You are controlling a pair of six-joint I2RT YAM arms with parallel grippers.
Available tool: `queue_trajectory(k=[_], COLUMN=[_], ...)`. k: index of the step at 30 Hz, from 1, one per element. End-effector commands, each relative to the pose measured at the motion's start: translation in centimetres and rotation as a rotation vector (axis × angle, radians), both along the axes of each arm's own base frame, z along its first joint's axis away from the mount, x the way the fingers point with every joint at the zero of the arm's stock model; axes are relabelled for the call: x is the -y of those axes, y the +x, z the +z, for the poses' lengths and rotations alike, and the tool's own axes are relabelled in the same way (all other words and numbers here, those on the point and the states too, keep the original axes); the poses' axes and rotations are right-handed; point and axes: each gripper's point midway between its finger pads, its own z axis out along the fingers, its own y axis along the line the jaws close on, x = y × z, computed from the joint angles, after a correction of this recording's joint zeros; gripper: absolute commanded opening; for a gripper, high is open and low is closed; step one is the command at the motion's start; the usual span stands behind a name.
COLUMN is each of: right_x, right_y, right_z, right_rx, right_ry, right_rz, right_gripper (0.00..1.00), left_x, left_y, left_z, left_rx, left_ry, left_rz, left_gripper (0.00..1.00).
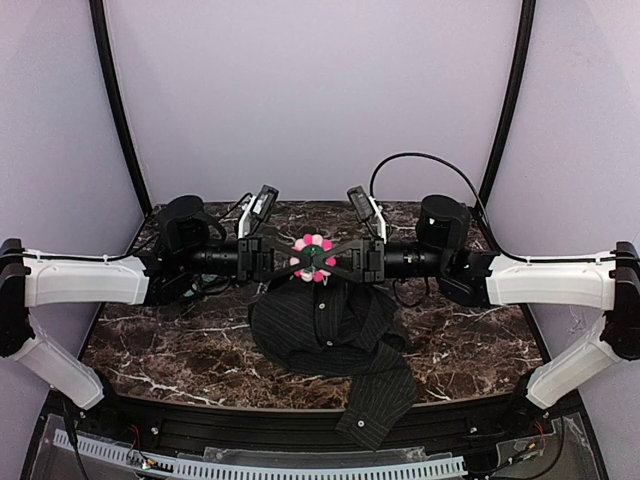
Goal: Remove the brooch from the garment
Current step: Pass from the left arm to the right, then close the brooch.
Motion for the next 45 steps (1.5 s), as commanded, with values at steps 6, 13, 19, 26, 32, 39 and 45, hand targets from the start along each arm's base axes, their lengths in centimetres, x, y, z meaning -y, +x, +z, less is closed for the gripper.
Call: queue_trajectory(k=[6, 13, 19, 26, 32, 39, 45], right_x=[0.4, 0.5, 0.1, 0.0, -0.1, -0.1, -0.1], right_y=[1.7, 1.6, 1.3, 1.3, 1.2, 1.1, 1.1], right_z=[0.7, 1.6, 1.9, 2.1, 2.2, 2.0, 1.7], right_rx=[0.015, 0.023, 0.024, 0.016, 0.012, 0.007, -0.001], right_ry=[0.022, 0.039, 0.052, 0.07, 0.081, 0.078, 0.074], right_rz=[-0.106, -0.101, -0.067, -0.057, -0.05, -0.044, -0.042], right_gripper=[0.0, 0.0, 0.0, 0.0, 0.0, 0.0, 0.0], left_x=[-0.5, -3.4, -3.7, -2.1, -0.8, -0.1, -0.1], left_y=[1.4, 3.0, 3.6, 2.7, 2.1, 1.9, 1.6], left_z=[-1.8, -4.4, -6.1, -6.3, -5.8, -4.9, -3.1], left_rx=[0.016, 0.206, 0.248, 0.284, 0.297, 0.293, 0.292], left_ry=[0.085, 0.228, 0.298, 0.306, 0.291, 0.244, 0.184], left_rz=[0.132, 0.33, 0.384, 0.337, 0.303, 0.3, 0.297], left_gripper=[0.66, 0.8, 0.8, 0.76, 0.74, 0.72, 0.71])
